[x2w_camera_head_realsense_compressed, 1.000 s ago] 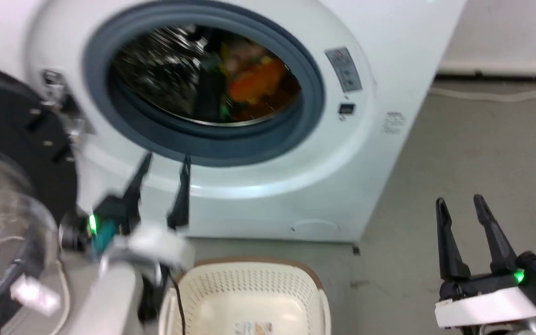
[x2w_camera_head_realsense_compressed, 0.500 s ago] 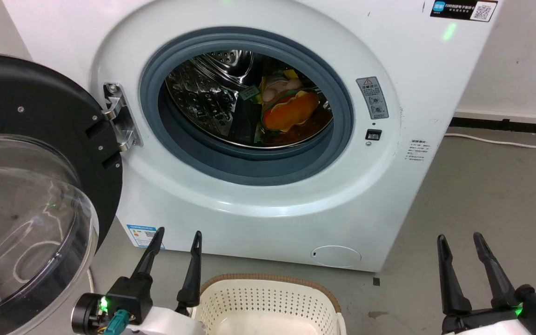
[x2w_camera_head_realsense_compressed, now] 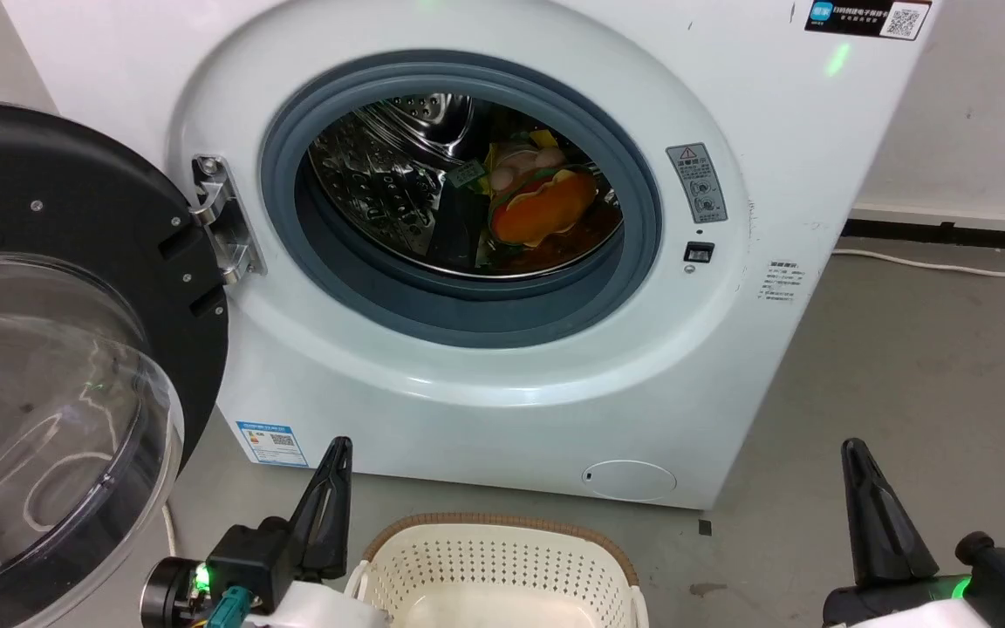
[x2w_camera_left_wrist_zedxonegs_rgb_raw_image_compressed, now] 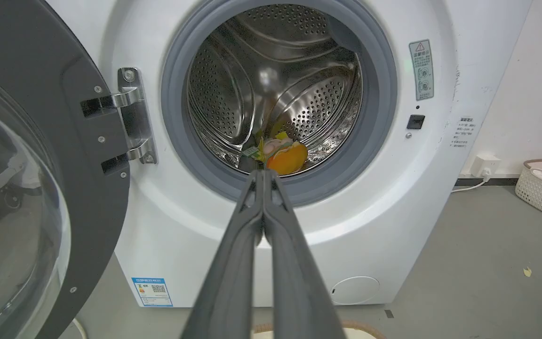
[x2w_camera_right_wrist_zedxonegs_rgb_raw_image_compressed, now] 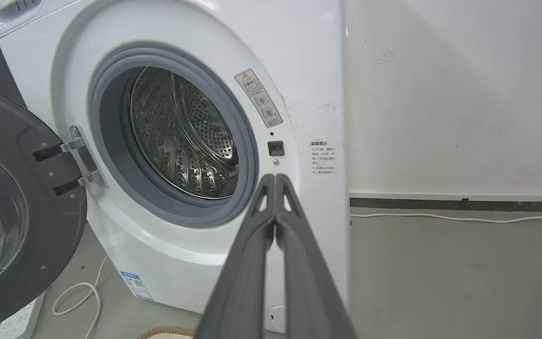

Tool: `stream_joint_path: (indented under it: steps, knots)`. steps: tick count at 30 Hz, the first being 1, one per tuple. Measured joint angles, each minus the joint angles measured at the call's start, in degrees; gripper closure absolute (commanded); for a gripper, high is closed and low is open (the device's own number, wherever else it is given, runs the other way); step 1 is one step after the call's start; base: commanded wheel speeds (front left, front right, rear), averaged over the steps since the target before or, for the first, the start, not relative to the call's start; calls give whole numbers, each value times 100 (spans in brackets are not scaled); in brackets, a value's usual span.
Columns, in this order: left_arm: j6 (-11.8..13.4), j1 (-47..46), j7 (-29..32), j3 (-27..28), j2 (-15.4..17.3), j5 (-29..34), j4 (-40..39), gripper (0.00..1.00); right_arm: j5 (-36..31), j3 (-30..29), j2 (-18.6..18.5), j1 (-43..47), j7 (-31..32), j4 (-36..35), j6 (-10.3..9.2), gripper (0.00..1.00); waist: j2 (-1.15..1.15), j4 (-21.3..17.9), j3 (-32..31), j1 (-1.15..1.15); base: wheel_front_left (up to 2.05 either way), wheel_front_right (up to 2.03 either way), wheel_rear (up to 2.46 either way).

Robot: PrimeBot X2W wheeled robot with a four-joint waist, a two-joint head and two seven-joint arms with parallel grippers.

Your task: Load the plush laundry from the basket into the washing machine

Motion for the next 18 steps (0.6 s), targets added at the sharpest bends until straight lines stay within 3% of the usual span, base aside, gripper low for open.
stream_joint_path:
  steps: [18]
  knots:
    - [0, 0, 233, 160, -32, 115, -55, 100, -166, 1, 0, -20, 236, 22, 0, 100, 0, 4, 1, 0, 0, 0, 0]
